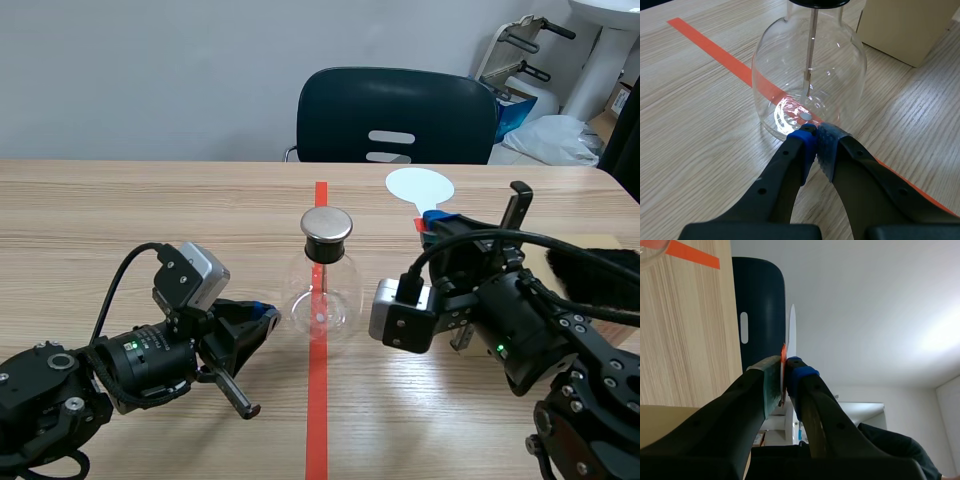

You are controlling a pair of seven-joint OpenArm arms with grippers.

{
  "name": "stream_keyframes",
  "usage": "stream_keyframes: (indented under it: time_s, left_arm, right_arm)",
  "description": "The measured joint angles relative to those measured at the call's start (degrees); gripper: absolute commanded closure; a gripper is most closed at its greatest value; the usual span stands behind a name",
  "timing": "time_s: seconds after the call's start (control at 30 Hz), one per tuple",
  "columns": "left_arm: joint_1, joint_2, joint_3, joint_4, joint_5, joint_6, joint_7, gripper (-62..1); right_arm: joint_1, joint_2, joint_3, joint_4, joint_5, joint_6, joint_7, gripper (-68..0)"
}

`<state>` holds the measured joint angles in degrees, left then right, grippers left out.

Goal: Do the electroscope experiment. move the plate toward and away from the electroscope

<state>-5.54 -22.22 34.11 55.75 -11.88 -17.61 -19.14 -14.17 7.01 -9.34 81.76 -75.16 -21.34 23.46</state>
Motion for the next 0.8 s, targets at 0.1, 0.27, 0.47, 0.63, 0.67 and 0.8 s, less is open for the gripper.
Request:
stream_keyframes:
  time_s: [0.1,0.27,0.47,0.63,0.67,0.8]
  left_arm:
    - [0.0,0.0,0.0,0.0,0.0,0.0,0.0,-3.6]
    - [0.0,0.0,0.0,0.0,0.0,0.0,0.0,-3.6]
    - [0.0,0.0,0.0,0.0,0.0,0.0,0.0,-3.6]
    - [0.0,0.0,0.0,0.0,0.0,0.0,0.0,-3.6]
    - [0.0,0.0,0.0,0.0,0.0,0.0,0.0,-3.6]
    - [0.0,0.0,0.0,0.0,0.0,0.0,0.0,-3.6]
  right_arm:
    - [0.02,0.02,0.0,0.26,0.0,-0.07,0.63,-0.7]
    - [0.02,0.0,0.0,0.26,-0.02,-0.07,5.09,-0.7]
    - [0.02,0.0,0.0,0.26,-0.04,-0.07,12.72,-0.7]
    - [0.02,0.0,0.0,0.26,-0.22,-0.07,18.43,-0.7]
    - [0.02,0.02,0.0,0.26,-0.46,-0.07,19.08,-0.7]
    - [0.02,0.0,0.0,0.26,-0.48,-0.07,21.22,-0.7]
